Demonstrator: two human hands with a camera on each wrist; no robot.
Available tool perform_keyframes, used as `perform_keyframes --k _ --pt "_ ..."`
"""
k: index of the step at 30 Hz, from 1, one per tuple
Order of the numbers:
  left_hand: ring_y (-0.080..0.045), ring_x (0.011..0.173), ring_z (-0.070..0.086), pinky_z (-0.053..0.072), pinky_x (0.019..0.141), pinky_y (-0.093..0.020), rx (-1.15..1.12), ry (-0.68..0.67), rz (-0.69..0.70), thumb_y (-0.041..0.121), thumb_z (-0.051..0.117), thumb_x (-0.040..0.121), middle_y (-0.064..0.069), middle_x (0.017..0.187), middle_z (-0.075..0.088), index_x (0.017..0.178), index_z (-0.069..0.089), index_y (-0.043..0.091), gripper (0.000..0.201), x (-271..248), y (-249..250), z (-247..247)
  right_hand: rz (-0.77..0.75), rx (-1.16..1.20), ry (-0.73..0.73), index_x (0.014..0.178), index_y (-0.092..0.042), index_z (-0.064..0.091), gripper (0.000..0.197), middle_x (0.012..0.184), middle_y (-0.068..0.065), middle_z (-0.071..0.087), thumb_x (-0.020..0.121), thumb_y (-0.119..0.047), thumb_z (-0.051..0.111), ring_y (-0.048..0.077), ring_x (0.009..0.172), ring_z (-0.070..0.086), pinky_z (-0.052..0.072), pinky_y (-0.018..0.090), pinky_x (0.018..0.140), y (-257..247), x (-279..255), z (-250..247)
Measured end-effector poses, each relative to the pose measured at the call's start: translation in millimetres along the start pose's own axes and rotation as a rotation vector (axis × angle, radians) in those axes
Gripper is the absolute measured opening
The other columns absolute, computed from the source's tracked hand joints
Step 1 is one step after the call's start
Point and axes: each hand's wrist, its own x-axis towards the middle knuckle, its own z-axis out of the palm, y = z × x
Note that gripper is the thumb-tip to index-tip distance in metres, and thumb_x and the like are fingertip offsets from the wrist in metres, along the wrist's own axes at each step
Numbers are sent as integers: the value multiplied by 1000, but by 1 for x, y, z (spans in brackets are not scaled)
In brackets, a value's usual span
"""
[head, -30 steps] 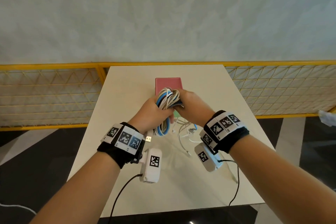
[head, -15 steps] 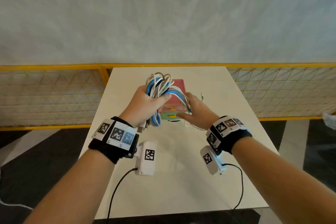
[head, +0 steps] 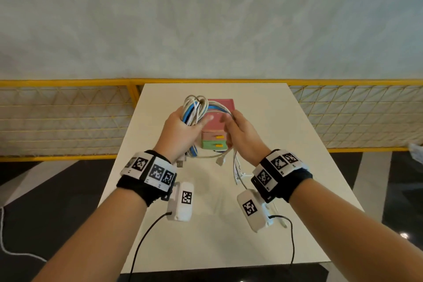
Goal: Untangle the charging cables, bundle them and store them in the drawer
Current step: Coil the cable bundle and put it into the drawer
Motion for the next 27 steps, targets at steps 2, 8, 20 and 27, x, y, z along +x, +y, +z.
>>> perform_keyframes --k 2,8,20,27 --pt "-4 60 58 49 59 -21 -7 15 -24 49 75 78 12 66 59 92 62 23 32 0 -5 5 0 49 -1 85 -20 50 33 67 -3 46 102 -38 28 12 55 46 43 25 53 -5 -1 4" --pt "-9 85 67 52 70 -20 -157 -26 -96 50 81 66 5 94 70 111 61 18 59 -8 -9 23 135 308 -7 106 -9 60 46 95 7 65 95 -47 36 13 83 62 51 31 74 -13 7 17" --pt "-20 73 70 60 74 -41 -303 16 -106 16 77 77 -9 79 73 88 71 6 16 -4 4 21 158 372 -295 141 -49 29 60 128 8 42 88 -33 53 24 118 48 43 41 101 -24 2 4" --pt "-31 73 71 61 72 -49 -344 16 -47 16 68 85 -11 74 72 72 70 15 13 0 21 15 -69 -215 -248 147 -36 1 105 126 3 33 73 -1 67 15 98 51 52 24 79 -12 -10 5"
